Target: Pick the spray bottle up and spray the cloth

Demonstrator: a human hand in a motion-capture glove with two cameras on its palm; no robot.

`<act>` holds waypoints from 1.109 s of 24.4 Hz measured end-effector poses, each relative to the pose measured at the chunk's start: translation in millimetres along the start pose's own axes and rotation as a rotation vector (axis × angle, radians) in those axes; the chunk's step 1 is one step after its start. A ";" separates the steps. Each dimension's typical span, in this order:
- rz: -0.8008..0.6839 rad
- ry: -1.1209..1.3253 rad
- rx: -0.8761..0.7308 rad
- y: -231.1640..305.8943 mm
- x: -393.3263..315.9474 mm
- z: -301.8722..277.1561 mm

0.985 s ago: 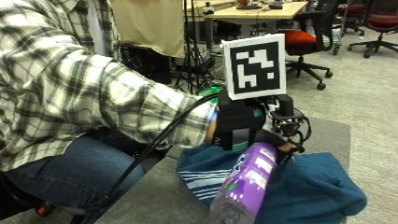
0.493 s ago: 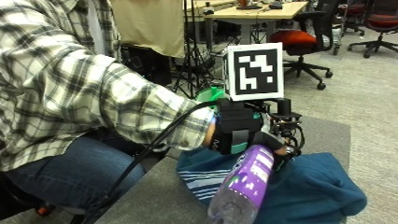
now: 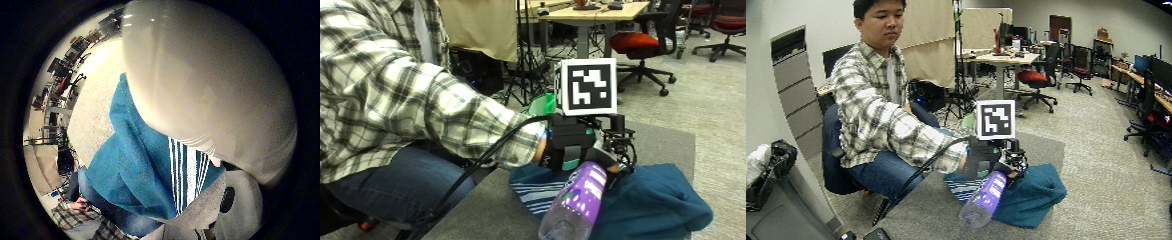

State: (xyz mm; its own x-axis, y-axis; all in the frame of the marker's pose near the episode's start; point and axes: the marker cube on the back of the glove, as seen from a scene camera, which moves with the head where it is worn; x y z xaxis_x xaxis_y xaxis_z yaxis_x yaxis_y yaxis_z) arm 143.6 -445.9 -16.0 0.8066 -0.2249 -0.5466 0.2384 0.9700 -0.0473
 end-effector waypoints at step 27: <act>0.512 -0.927 0.373 2.7 57.1 -36.3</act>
State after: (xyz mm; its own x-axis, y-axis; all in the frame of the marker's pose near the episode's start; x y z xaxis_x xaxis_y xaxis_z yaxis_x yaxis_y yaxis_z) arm 170.7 -452.8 -77.7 0.9098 0.0598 0.4107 -0.2150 0.9144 0.3431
